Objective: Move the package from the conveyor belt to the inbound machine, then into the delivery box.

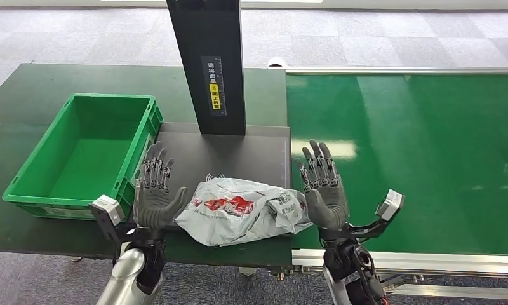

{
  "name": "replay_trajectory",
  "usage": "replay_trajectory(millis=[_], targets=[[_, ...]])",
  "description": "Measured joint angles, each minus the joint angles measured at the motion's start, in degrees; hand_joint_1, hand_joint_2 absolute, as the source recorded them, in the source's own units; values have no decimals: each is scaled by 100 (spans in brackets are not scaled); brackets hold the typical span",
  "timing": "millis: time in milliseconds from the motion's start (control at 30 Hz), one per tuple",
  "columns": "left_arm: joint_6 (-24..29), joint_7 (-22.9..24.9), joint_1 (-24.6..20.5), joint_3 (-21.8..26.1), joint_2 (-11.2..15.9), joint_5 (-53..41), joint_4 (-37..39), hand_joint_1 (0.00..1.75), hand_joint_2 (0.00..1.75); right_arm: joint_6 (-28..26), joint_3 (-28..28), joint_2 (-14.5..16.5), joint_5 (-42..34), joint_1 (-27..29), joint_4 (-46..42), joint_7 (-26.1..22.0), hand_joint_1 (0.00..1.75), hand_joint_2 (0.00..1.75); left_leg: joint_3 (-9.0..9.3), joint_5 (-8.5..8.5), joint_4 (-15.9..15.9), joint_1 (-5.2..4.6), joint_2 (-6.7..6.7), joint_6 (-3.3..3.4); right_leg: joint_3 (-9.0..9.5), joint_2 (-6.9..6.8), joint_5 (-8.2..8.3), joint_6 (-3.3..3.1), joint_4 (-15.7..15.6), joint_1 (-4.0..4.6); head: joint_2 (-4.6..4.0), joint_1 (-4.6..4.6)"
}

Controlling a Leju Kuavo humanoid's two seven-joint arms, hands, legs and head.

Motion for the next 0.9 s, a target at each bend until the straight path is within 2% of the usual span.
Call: replay_trajectory(millis=[100,267,633,767,900], targets=[[-48,140,-1,-24,15,-280,-1,0,175,84,-148,10,-259,81,-209,150,0,175,0,0,0,0,-1,0,0,0,0,0,0,0,0,-1],[-323,612,-6,-378,143,-1498,5,0,175,182,-303,48,-321,170,-332,236,0,175,-1,0,0,-1,0,0,0,0,0,0,0,0,0,-1],[-487,692,-11,-572,227,-1845,10,0,175,222,-420,96,-292,212,-357,251,0,175,0,0,0,0,-1,0,-1,0,0,0,0,0,0,-1],[-1256,918,-69,-822,292,-2750,121,0,175,293,-453,119,-183,207,-355,275,0,175,-2,0,0,-2,-1,0,0,-1,0,0,0,-2,0,0],[-1920,1177,-226,-1371,358,-3993,568,0,175,310,-488,185,-53,137,-316,292,0,175,-3,0,0,-3,-2,0,0,-2,0,0,0,-4,0,-1]])
